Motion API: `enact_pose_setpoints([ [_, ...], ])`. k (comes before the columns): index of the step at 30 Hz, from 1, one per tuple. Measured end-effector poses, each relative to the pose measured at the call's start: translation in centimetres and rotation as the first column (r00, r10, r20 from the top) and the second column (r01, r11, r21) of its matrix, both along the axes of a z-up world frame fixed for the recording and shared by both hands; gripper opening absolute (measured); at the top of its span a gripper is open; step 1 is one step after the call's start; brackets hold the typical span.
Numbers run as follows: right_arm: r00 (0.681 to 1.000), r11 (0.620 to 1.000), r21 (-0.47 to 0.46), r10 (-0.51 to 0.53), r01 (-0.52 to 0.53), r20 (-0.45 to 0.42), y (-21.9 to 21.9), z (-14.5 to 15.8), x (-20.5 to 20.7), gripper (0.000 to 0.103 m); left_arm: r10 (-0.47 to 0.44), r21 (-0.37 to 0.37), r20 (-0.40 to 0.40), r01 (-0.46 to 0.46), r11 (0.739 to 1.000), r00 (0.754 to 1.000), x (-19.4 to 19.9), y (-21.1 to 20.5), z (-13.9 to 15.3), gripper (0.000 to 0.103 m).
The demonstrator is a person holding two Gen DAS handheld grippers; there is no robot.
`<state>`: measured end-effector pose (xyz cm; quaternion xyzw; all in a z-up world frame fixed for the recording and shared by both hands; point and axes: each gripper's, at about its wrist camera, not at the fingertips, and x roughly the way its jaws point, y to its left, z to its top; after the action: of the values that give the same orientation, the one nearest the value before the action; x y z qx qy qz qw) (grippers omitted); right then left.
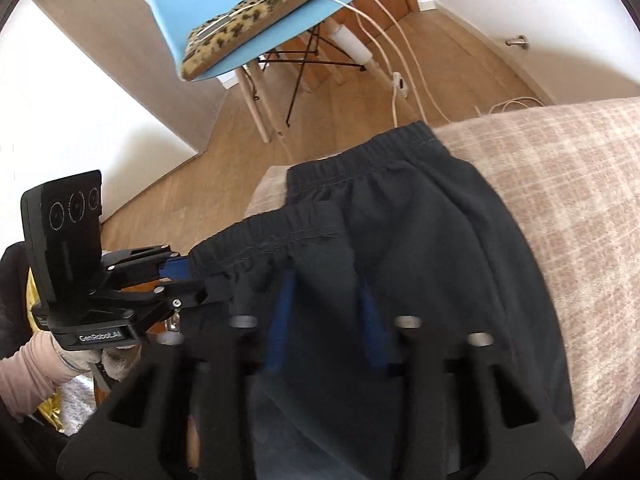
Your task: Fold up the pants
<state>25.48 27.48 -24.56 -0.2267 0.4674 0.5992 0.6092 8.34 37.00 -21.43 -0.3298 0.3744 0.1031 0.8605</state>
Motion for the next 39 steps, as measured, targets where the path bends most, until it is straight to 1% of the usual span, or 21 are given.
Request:
enact_pose_setpoints([
  [3,0.999,1.0,0.027,0.002,-0.003,0.043,-0.5,0.9,-0.9,0.005,-0.013,0.045,0.025,0.012,0.999,1.0,-0.2,-0.5,0.8,0.016],
  [4,0.999,0.999,0.04,-0.001,-0.001,0.053,-0.8,1.3,-1.1,0.005,-0.013,0.058,0.028,0.011,0.998,1.0,-0.3,-0.5,1.0,0.008],
  [5,0.998,0.998,0.059,-0.004,0.0,0.057,-1.0,1.9,-1.3,0.004,-0.017,0.068,0.034,0.015,0.998,0.999,-0.4,-0.7,1.3,0.007],
  [8,0.994,0.994,0.109,-0.033,0.022,0.108,-2.0,4.1,-1.4,0.003,-0.035,0.112,0.05,0.029,0.993,0.998,-0.1,-1.0,2.4,0.007],
  [10,0.987,0.989,0.141,-0.07,0.05,0.144,-2.5,5.7,-1.0,0.003,-0.061,0.134,0.071,0.051,0.99,0.996,0.4,-1.1,3.2,0.007],
  [13,0.971,0.98,0.178,-0.127,0.091,0.203,-2.3,7.4,-0.1,0.003,-0.089,0.173,0.082,0.073,0.982,0.993,2.3,-1.2,4.3,0.007],
  [15,0.962,0.975,0.185,-0.165,0.125,0.216,-1.7,7.9,0.9,0.003,-0.108,0.213,0.079,0.089,0.973,0.991,3.7,-1.2,5.0,0.007],
  [17,0.952,0.97,0.189,-0.196,0.153,0.236,-0.7,8.3,1.9,0.003,-0.115,0.228,0.076,0.095,0.969,0.99,5.1,-0.9,5.3,0.007],
  [19,0.944,0.965,0.197,-0.222,0.176,0.245,0.0,8.2,2.8,0.003,-0.114,0.236,0.064,0.096,0.967,0.991,6.4,-0.2,5.1,0.007],
  [21,0.943,0.961,0.2,-0.235,0.19,0.234,0.8,8.0,3.7,0.002,-0.106,0.225,0.056,0.091,0.97,0.993,7.4,0.7,4.7,0.007],
  [26,0.942,0.968,0.151,-0.233,0.2,0.241,3.3,5.2,4.6,0.002,-0.092,0.214,-0.005,0.091,0.973,0.996,8.7,2.1,2.9,0.007],
  [28,0.95,0.97,0.129,-0.231,0.207,0.21,3.4,4.4,4.9,0.003,-0.086,0.206,-0.039,0.093,0.974,0.995,9.0,2.5,1.7,0.007],
  [30,0.95,0.965,0.125,-0.25,0.229,0.189,3.0,3.9,5.0,0.003,-0.087,0.204,-0.067,0.099,0.974,0.994,9.2,2.6,0.7,0.007],
  [32,0.944,0.961,0.131,-0.267,0.245,0.194,2.2,4.1,4.9,0.009,-0.09,0.218,-0.084,0.107,0.97,0.992,9.3,2.4,0.1,0.007],
  [34,0.929,0.95,0.152,-0.302,0.274,0.215,0.7,5.2,4.7,0.025,-0.091,0.23,-0.09,0.109,0.967,0.992,9.1,2.2,-0.1,0.007],
  [36,0.922,0.939,0.185,-0.325,0.289,0.211,-1.2,6.4,4.4,0.033,-0.095,0.241,-0.097,0.116,0.964,0.991,9.1,2.0,0.0,0.007],
  [38,0.911,0.927,0.222,-0.35,0.303,0.218,-3.3,8.0,4.0,0.036,-0.1,0.251,-0.102,0.123,0.96,0.99,9.1,1.8,0.1,0.007],
  [39,0.904,0.922,0.231,-0.362,0.311,0.227,-4.4,8.8,3.8,0.039,-0.105,0.26,-0.107,0.129,0.957,0.989,9.1,1.9,0.2,0.008],
])
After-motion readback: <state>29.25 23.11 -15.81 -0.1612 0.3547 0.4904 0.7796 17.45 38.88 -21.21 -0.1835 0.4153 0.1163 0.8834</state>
